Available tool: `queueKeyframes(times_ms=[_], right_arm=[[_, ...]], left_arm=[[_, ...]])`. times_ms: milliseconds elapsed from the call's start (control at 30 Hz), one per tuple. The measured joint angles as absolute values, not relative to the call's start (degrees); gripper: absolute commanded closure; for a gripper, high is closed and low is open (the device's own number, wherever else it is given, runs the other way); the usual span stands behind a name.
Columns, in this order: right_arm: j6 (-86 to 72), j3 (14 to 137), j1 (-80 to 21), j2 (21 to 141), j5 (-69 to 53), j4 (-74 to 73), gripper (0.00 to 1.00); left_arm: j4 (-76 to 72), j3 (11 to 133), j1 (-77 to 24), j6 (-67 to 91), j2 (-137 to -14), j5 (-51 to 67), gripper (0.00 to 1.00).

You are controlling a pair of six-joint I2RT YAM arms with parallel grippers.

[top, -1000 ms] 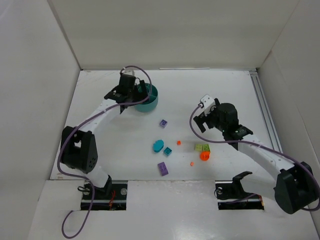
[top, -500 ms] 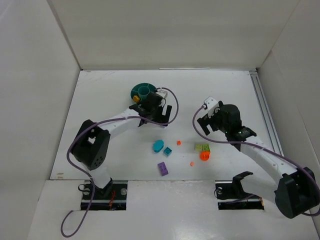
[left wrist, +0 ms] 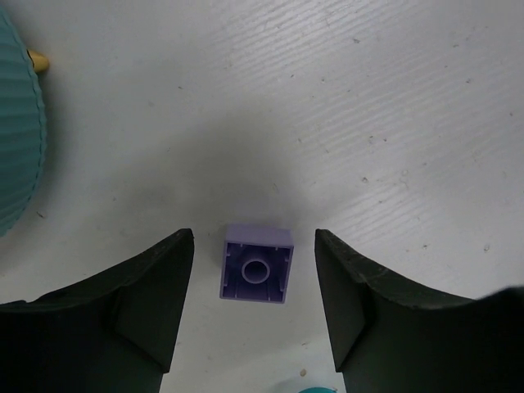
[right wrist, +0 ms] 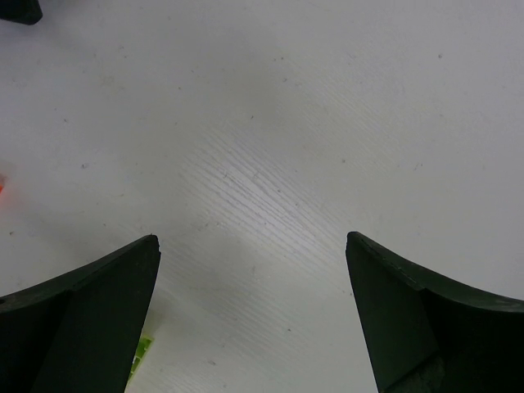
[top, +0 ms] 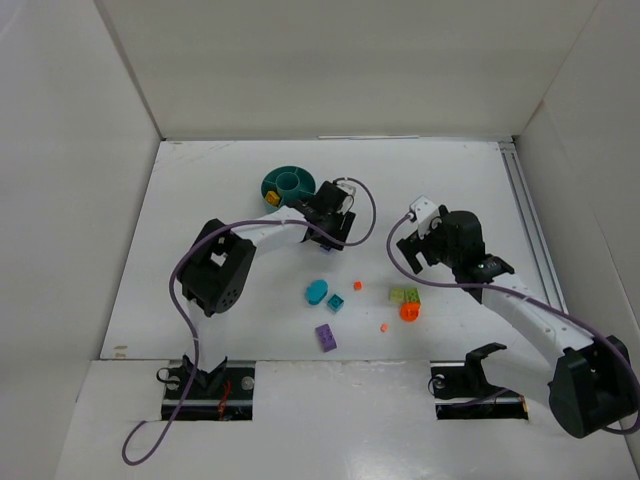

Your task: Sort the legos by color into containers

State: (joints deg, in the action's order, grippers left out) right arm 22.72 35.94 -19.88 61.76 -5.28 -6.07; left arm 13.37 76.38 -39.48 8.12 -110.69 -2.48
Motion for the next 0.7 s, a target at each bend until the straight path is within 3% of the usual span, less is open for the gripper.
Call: queueKeyframes(times_ms=[300, 700], right_arm=[[22.72, 35.62, -19.35, 61.49, -5.96, -6.11, 0.0], [22.72, 35.62, -19.18, 61.49, -6.48, -6.09, 0.0]], left_arm=[[15.86, 77.03, -39.38, 7.9, -111.7, -3.79, 0.5], [16.1, 77.03, -39.38, 7.99, -111.7, -3.95, 0.75]])
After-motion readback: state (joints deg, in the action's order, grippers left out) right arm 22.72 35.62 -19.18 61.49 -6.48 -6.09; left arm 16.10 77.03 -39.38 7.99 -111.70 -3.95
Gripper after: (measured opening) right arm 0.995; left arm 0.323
